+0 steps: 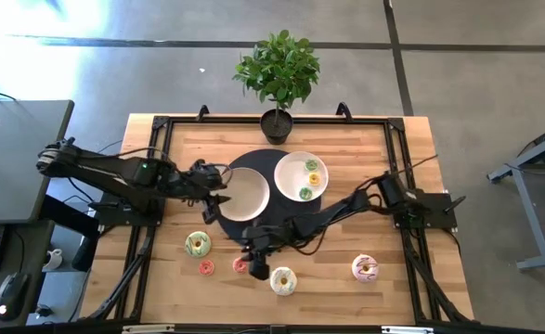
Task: Pick & Place donuts
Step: Put the small right pink donut on the right white plate
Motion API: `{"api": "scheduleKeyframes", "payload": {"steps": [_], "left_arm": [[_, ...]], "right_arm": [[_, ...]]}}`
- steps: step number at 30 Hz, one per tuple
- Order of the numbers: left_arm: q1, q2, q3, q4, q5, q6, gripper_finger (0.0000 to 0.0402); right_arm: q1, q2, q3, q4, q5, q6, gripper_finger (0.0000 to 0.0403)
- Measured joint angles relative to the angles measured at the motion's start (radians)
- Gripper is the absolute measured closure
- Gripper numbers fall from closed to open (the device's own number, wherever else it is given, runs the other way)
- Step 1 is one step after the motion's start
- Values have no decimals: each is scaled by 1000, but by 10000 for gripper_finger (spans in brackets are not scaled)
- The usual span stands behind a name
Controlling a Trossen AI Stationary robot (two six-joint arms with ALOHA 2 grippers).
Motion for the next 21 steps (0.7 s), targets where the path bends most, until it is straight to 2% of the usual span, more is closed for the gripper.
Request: {"api": "scheduleKeyframes", "payload": {"steps": [4,11,14,18,21], "left_arm": [[0,-47,-2,-6,-13,26,222],[0,-93,-2,-47,-15,28,222],[0,-96,-2,-54,-23,29,222],[0,-97,-3,-64,-31,29,222],[0,-96,-3,-65,-31,29,222]], "right_arm": [[-10,65,48,-16,-49,13,276],[-8,112,63,-14,-58,31,285],[-8,112,63,-16,-57,26,315],[-16,88,59,-22,-77,3,381],[-27,45,57,-45,-121,-17,388]]}}
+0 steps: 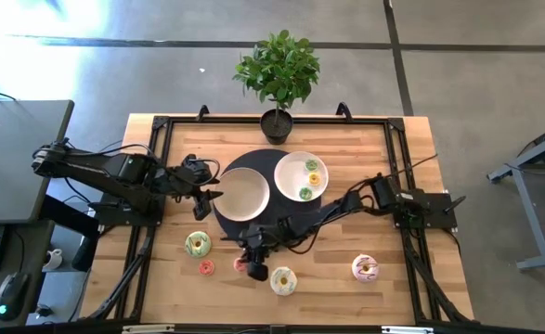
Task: Pick & Place donuts
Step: Put the small right pink donut on the right white plate
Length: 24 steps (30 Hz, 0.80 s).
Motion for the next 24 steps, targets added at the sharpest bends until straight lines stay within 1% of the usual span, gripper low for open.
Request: {"api": "scheduleKeyframes", "payload": {"steps": [3,5,6,8,11,12,13,14,15,18,21,24], "left_arm": [[0,0,0,-1,0,0,222],[0,0,0,0,-8,0,222],[0,0,0,-1,-11,0,222],[0,0,0,-1,-14,0,222],[0,0,0,-1,-14,0,222],[0,0,0,-1,-14,0,222],[0,2,0,-1,-14,0,222],[0,7,0,-1,-15,0,222],[0,11,0,-1,-15,0,222],[0,13,-1,-5,-16,0,222],[0,13,-1,-5,-16,8,222],[0,13,-1,-4,-20,24,222]], "right_arm": [[-15,-79,0,-74,-11,-22,372],[-30,-145,2,-190,6,-75,372],[-41,-181,2,-276,37,-105,375],[-65,-248,2,-442,168,-150,388],[-107,-324,2,-678,446,-175,395],[-123,-344,-2,-733,522,-170,394],[-142,-362,-15,-767,571,-160,390],[-164,-379,-36,-789,591,-160,386],[-189,-395,-61,-804,582,-161,383],[-277,-440,-170,-763,465,-157,384],[-365,-476,-297,-639,399,-155,395],[-437,-505,-406,-479,353,-159,395]]}}
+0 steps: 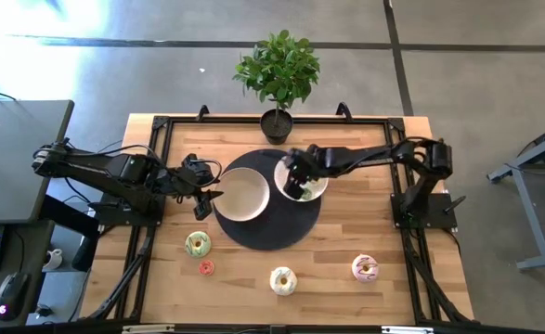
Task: Pick & Place donuts
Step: Put the small right pink donut on the right white plate, then put the small pink donut on the right white plate
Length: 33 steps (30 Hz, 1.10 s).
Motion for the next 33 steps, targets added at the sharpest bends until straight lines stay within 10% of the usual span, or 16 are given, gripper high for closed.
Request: {"api": "scheduleKeyframes", "payload": {"steps": [24,33], "left_arm": [[0,0,0,0,-26,-1,222],[0,0,0,1,-23,-1,222]], "right_arm": [[-199,-1,-181,362,-201,-137,331],[-199,-1,-181,341,-72,-178,305]]}}
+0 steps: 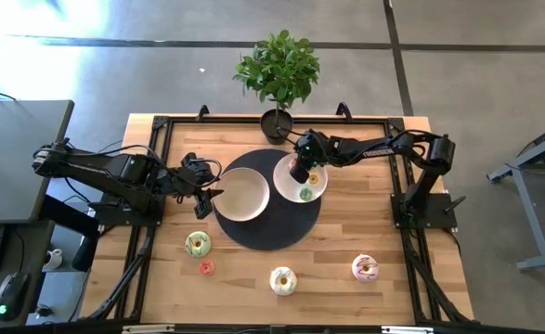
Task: Pick & Place donuts
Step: Put the small pink donut on the right white plate
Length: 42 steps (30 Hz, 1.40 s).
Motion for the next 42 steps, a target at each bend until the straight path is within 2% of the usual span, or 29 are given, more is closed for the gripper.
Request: {"api": "scheduleKeyframes", "payload": {"steps": [6,10,13,21,27,31,34,38,39,42], "left_arm": [[0,0,0,0,-13,15,222],[0,0,0,0,-13,16,222],[0,0,0,0,-13,16,222],[0,0,0,22,-12,67,222],[0,17,2,139,-69,143,222],[0,16,2,198,-32,137,222],[0,34,2,181,64,138,222],[-39,77,-27,125,376,141,222],[-61,87,-42,136,428,119,222],[-144,143,-101,141,447,40,222]], "right_arm": [[4,-28,0,17,-13,-6,295],[36,-90,0,30,-100,-1,296],[108,-129,2,32,-136,-60,297],[319,-166,2,95,-60,-89,295],[422,-166,2,103,-22,-89,295],[469,-166,2,102,42,-49,295],[492,-166,2,95,48,-28,295],[509,-166,2,78,49,-78,295],[509,-166,2,80,50,-98,295],[508,-166,2,82,60,-111,295]]}}
